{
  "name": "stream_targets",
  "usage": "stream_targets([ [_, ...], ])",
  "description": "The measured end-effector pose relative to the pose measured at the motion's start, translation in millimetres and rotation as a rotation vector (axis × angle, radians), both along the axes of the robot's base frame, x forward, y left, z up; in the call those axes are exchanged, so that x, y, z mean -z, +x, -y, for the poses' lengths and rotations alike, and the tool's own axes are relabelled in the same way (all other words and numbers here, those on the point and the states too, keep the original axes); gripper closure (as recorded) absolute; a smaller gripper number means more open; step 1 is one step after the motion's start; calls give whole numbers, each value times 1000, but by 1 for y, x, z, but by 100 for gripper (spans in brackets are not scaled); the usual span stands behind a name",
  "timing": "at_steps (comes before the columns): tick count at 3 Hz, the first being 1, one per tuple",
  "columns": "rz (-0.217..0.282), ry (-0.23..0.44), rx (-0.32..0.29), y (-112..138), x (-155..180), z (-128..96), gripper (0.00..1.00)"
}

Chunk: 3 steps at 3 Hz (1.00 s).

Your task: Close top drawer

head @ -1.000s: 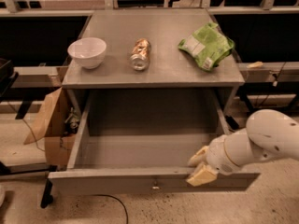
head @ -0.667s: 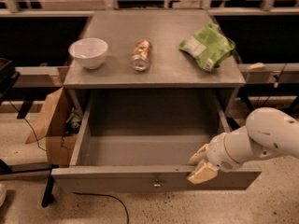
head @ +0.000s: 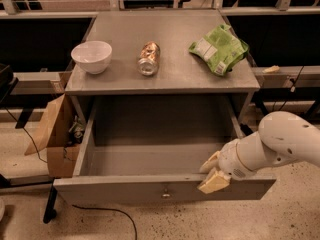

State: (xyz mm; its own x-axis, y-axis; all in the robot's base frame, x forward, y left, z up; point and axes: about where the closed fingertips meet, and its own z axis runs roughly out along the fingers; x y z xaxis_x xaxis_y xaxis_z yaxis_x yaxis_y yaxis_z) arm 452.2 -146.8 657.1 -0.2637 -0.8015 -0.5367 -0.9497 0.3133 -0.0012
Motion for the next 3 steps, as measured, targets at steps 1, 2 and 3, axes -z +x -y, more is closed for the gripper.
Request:
stream_targets([
  [1,4,-5,1,8,0,-1,40],
  [2,10,-10,2,17,0,-2,17],
  [3,19,-21,3,36,2,-3,0],
])
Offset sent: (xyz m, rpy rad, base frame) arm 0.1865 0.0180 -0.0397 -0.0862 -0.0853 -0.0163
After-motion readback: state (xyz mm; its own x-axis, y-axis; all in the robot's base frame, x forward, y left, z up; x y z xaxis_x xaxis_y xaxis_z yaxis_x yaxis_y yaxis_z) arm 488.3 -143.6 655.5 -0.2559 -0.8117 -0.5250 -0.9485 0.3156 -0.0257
